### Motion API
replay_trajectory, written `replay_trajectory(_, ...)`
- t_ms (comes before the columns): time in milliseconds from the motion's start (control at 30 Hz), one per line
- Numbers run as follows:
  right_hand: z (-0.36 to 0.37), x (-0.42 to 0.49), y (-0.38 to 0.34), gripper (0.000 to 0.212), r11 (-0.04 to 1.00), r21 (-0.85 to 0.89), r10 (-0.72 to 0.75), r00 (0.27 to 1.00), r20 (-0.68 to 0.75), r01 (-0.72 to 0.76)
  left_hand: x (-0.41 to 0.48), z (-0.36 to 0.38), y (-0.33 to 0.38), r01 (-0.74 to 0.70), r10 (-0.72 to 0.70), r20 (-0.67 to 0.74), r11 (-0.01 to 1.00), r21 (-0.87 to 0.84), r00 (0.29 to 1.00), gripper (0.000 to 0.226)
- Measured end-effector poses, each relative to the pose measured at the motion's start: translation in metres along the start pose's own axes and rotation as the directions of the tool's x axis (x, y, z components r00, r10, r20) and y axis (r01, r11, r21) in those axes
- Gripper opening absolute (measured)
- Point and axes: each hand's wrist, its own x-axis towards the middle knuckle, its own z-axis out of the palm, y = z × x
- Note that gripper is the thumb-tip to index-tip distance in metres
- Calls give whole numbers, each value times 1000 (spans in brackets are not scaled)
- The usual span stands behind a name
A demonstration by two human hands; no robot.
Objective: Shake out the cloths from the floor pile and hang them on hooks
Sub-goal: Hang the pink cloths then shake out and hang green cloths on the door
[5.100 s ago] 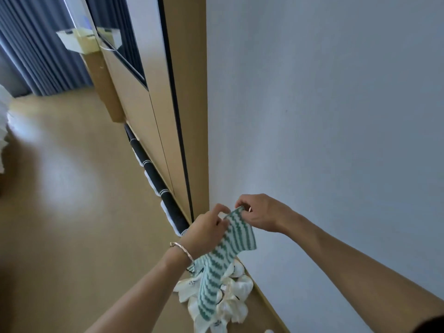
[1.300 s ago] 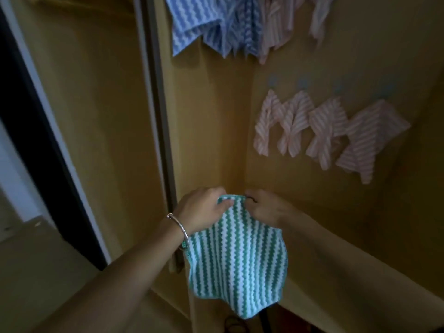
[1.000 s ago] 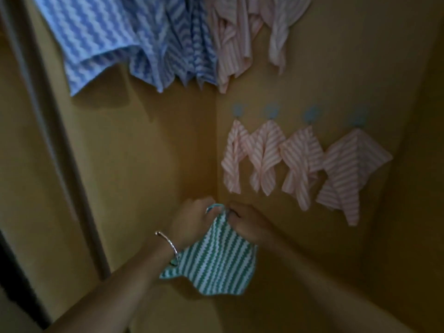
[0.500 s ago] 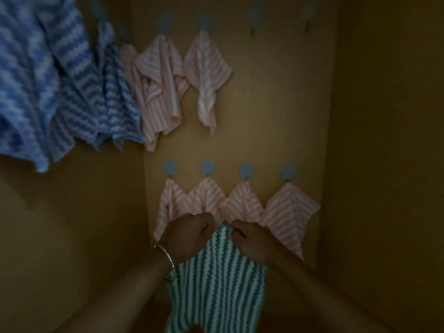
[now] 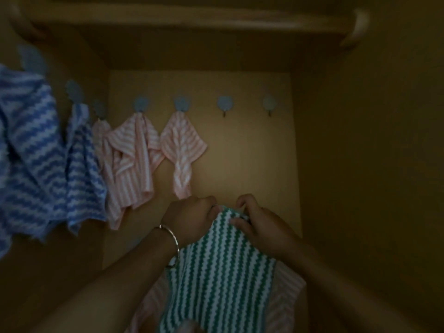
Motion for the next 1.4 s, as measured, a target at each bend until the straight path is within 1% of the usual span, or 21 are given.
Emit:
replay_trajectory(67,-8,10,3,10,997,-21,-75,993,-87,74,19,-11,-1,-14,18,-50,997,76,999,34)
replay_trajectory(167,-15,25,11,4,984,-57,-175,982,-78,170,47,-25,0,-35,74,-167,975,221,983,32)
replay_trajectory(233,-19,40,18,13,979,-103,-181,981,-71,174,63,-33,0,-66,126,-216,962,265,968,28)
replay_trajectory(300,-28,59,22,21,985,-89,-160,979,-123,150,76,-38,-3,-125,195,-222,948,292,955,22)
replay_trajectory(367,-40,79,25,24,988,-73,-148,971,-185,137,88,-41,-11,-263,371,-245,886,382,896,17)
replay_trajectory(433,-54,100,28,27,989,-71,-144,965,-221,131,98,-43,-21,-360,502,-203,799,482,841,24)
replay_trajectory(500,-65,123,31,28,986,-89,-156,955,-252,137,116,-42,-37,-343,545,-222,743,575,809,26)
replay_trajectory(567,-73,147,31,28,983,-112,-175,942,-285,148,134,-43,-48,-244,500,-289,752,613,816,24)
replay_trajectory(633,-77,171,30,30,978,-111,-204,928,-311,178,151,-40,-57,-127,413,-356,782,610,838,26)
replay_trajectory(733,-84,200,25,36,982,-87,-189,926,-326,169,170,-35,-64,22,300,-417,790,613,858,43)
replay_trajectory(800,-89,219,24,40,988,-72,-151,925,-350,134,185,-34,-67,43,257,-463,838,544,849,43)
replay_trajectory(867,-92,233,25,42,992,-60,-129,919,-372,115,199,-34,-68,17,234,-480,887,462,845,50)
replay_trajectory(933,-92,244,28,44,995,-39,-105,921,-375,97,216,-34,-71,10,189,-444,912,409,876,50)
replay_trajectory(967,-91,247,30,45,997,-18,-80,924,-375,79,226,-31,-73,33,137,-413,925,380,900,48)
replay_trajectory(1033,-87,251,35,44,995,58,-53,927,-372,81,238,-27,-72,56,19,-282,966,253,959,50)
replay_trajectory(1067,-85,251,39,44,990,107,-46,925,-378,92,239,-25,-69,67,-13,-259,977,201,966,50)
replay_trajectory(1133,-78,245,45,44,977,187,-19,925,-380,98,235,-18,-63,64,-13,-302,985,159,953,49)
replay_trajectory(1200,-67,233,51,45,983,164,-16,925,-379,84,225,-6,-56,40,11,-305,986,162,952,56)
replay_trajectory(1300,-55,218,53,48,997,68,-13,937,-348,39,214,7,-51,8,18,-193,991,136,981,73)
replay_trajectory(1333,-52,215,53,50,996,76,-10,942,-334,38,212,10,-51,11,9,-151,992,129,988,73)
replay_trajectory(1400,-45,206,50,52,993,119,22,961,-276,11,207,14,-54,7,-2,-59,997,81,998,63)
